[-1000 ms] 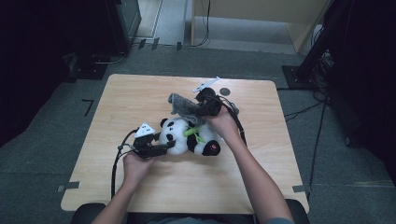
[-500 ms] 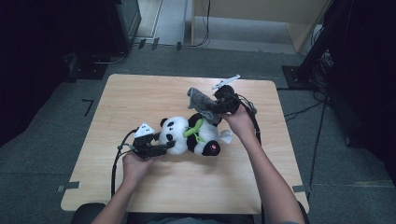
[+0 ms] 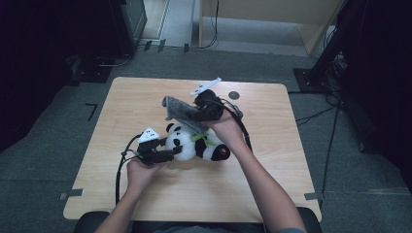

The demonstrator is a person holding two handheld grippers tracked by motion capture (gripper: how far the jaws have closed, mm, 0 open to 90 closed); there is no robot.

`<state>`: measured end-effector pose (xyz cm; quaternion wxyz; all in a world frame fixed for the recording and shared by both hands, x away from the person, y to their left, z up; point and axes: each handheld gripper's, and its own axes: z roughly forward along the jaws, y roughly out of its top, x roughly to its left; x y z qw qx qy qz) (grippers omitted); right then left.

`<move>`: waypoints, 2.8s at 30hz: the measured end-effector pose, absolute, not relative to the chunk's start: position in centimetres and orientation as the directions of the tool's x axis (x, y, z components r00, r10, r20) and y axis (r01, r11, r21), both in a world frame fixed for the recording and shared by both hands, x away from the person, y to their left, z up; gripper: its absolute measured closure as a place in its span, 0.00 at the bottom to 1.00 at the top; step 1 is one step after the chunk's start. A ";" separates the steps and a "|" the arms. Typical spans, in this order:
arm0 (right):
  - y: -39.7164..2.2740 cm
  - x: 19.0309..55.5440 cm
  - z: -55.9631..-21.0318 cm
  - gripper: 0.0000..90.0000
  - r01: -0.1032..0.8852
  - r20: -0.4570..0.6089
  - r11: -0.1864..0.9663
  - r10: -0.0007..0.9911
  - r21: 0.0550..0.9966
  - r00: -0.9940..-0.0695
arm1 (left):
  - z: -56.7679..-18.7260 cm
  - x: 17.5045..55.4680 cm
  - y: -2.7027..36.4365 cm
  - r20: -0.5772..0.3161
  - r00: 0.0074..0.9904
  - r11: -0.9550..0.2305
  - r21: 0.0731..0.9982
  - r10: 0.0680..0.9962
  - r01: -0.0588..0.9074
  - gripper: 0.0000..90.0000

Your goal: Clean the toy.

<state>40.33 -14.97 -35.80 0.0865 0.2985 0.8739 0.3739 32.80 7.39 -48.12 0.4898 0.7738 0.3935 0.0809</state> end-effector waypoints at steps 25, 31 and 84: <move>-15.7 40.1 -39.7 0.83 0.511 0.126 0.546 0.592 0.664 -0.796 | -48.3 32.8 7.3 -0.230 0.669 -0.230 0.819 0.707 0.525 0.41; -18.2 39.6 -39.3 0.84 0.511 0.124 0.520 0.608 0.684 -0.785 | -48.3 32.9 7.3 -0.246 0.664 -0.224 0.812 0.706 0.538 0.42; -13.8 40.4 -39.8 0.84 0.509 0.151 0.534 0.575 0.675 -0.804 | -48.3 32.8 7.3 -0.227 0.671 -0.230 0.822 0.706 0.521 0.41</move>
